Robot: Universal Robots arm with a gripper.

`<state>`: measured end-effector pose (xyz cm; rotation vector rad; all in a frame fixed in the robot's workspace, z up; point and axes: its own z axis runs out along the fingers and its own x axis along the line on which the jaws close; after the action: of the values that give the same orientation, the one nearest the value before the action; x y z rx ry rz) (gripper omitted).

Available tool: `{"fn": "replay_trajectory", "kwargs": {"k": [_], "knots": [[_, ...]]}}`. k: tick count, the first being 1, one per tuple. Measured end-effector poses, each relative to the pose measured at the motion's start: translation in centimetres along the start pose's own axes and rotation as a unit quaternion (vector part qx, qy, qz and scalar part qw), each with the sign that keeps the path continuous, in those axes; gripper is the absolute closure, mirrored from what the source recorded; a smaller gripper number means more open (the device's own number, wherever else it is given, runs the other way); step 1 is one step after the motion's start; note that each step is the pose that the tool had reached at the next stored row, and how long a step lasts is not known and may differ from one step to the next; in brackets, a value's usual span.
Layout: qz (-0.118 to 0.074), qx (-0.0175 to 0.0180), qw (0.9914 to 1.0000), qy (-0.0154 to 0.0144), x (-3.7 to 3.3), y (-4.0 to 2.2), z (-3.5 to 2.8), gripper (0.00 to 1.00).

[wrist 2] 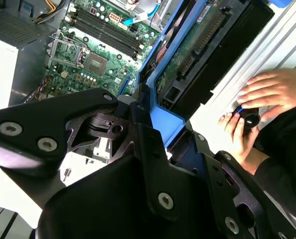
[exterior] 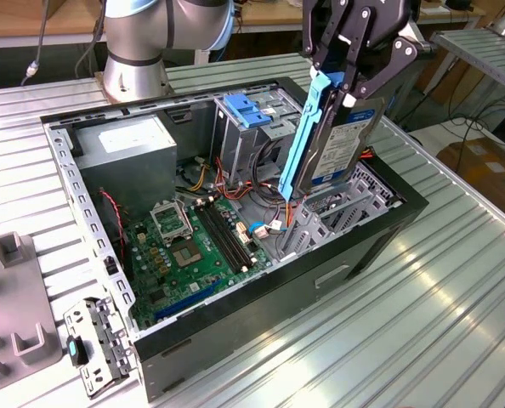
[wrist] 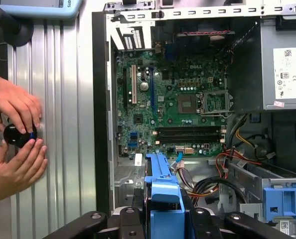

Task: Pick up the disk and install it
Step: 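Insert the disk into the insertion slot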

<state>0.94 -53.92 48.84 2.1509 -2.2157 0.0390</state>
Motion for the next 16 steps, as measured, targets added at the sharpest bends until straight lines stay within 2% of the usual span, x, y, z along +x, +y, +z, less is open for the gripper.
{"fn": "replay_trajectory", "kwargs": {"k": [4, 14, 16], "knots": [[0.000, 0.0000, 1.00000, 0.0000, -0.01, -0.26, 0.00, 0.63], [0.000, 0.0000, 1.00000, 0.0000, -0.01, -0.28, 0.00, 0.63], [0.000, 0.0000, 1.00000, 0.0000, -0.02, -0.54, 0.04, 0.63]]}}
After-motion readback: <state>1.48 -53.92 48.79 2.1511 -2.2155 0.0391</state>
